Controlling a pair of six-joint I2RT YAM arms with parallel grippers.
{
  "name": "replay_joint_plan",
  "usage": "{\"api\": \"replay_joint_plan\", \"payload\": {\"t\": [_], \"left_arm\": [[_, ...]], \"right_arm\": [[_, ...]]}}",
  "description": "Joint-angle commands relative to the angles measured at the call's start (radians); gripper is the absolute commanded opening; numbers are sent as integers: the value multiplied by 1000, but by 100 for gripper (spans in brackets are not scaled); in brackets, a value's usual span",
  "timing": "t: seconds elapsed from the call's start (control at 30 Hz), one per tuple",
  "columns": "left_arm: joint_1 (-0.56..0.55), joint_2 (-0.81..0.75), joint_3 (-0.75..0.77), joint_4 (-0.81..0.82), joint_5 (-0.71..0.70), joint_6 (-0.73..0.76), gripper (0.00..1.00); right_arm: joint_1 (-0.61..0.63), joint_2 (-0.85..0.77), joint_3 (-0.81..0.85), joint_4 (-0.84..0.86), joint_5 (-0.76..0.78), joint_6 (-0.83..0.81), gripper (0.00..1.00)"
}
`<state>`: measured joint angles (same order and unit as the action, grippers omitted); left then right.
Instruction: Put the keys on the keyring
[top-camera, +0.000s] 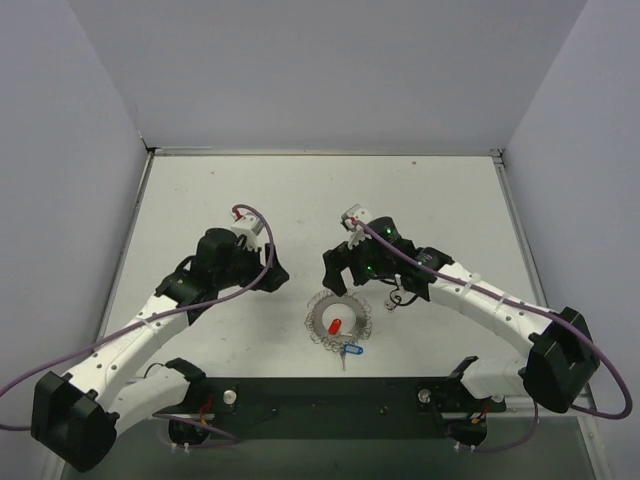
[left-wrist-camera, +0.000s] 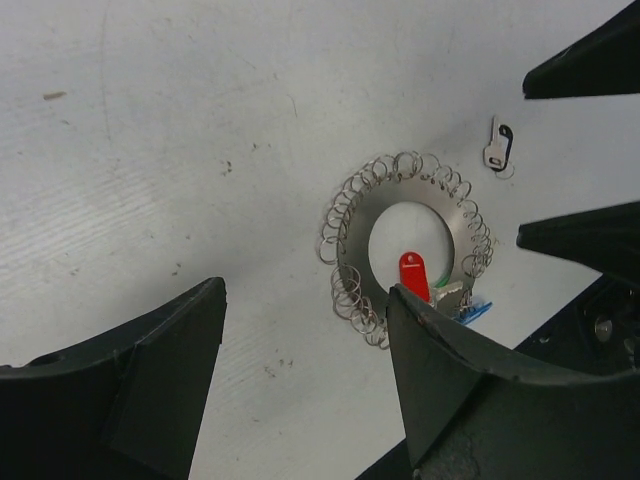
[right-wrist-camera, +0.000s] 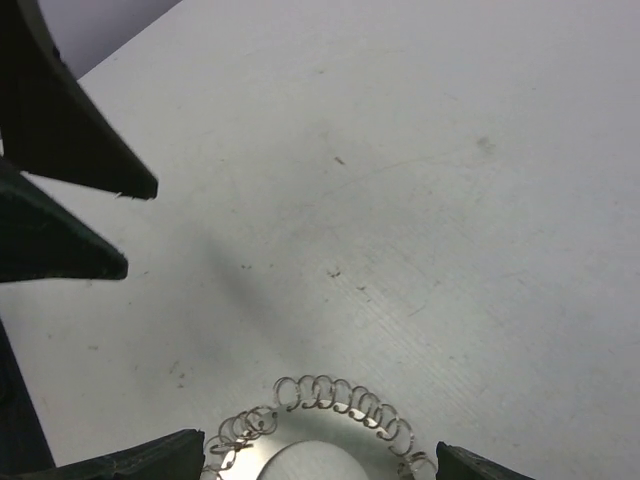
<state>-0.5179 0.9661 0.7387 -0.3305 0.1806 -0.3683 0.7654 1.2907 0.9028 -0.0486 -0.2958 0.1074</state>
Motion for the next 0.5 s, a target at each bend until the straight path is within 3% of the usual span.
{"api": "replay_joint_plan", "payload": {"t": [0.0, 0.47], "left_arm": [[-19, 51, -21, 87, 94, -50, 75], [-85, 200, -197, 317, 137, -319, 74]], "right_arm": [[-28, 1, 7, -57, 89, 71, 100], [-201, 120, 25, -82, 54, 224, 98]]}}
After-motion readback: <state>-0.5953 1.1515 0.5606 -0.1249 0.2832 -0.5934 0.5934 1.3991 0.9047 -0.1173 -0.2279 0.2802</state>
